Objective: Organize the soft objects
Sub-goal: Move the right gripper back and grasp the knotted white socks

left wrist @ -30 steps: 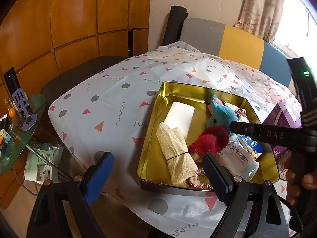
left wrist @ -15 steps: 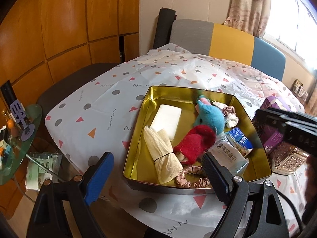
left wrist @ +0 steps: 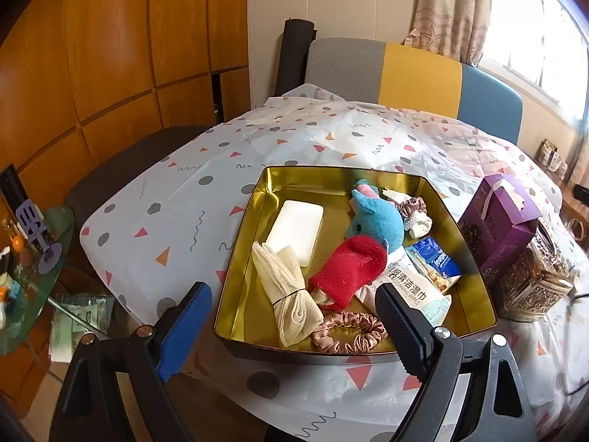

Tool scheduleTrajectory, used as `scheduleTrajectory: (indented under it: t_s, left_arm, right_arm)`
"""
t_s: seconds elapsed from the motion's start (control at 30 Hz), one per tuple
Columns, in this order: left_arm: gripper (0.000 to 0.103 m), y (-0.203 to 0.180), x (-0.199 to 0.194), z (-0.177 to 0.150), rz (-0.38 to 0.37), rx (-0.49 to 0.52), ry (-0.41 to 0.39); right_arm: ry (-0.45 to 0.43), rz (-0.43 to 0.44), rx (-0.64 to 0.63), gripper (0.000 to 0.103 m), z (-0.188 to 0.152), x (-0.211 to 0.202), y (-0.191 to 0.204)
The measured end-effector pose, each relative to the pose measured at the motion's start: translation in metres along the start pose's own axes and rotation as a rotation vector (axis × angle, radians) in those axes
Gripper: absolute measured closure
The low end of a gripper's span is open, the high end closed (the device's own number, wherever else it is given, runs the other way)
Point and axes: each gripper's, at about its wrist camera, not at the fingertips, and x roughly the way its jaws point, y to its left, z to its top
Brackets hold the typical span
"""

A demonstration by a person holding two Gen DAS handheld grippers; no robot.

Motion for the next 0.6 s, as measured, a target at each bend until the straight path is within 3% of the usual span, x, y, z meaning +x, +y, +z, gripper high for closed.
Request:
scheduleTrajectory:
  t_s: [0.23,0.37,0.47,0.6]
  left_arm:
    - [0.012,-0.014,-0.002,0.005,-0.015,0.035,-0.004]
    - [0.012,-0.025,-0.005,0.008,-0.026,0.061,-0.013]
    - [0.012,-0.035,-0.006,0.01,-0.031,0.087,-0.011]
    - [0.012,-0.05,-0.006,0.011,-0.045,0.116,-0.005]
  right_arm:
    - [0.043,-0.251,0.342,0.062,-0.022,0.001,-0.157]
    - [0.108,-0.336,0.587,0.062,-0.056,0.008,-0.248]
    - [0.167,-0.35,0.691,0.062,-0.08,0.017,-0.286]
    - [0.236,-0.347,0.705,0.062,-0.096,0.038,-0.298]
